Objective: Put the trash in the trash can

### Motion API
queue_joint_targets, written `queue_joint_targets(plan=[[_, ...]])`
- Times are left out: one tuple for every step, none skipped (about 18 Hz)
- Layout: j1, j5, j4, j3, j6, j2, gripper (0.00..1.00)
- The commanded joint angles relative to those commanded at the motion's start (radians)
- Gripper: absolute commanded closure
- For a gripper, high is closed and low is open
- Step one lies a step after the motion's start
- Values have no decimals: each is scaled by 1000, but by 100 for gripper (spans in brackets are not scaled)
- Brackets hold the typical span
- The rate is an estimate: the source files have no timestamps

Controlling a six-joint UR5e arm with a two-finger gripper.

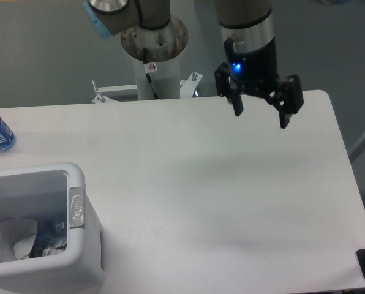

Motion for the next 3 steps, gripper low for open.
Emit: queue_joint_targets(plan=[[0,0,0,0,0,2,0],[2,0,0,0,0,2,0],[0,0,0,0,-2,2,0]])
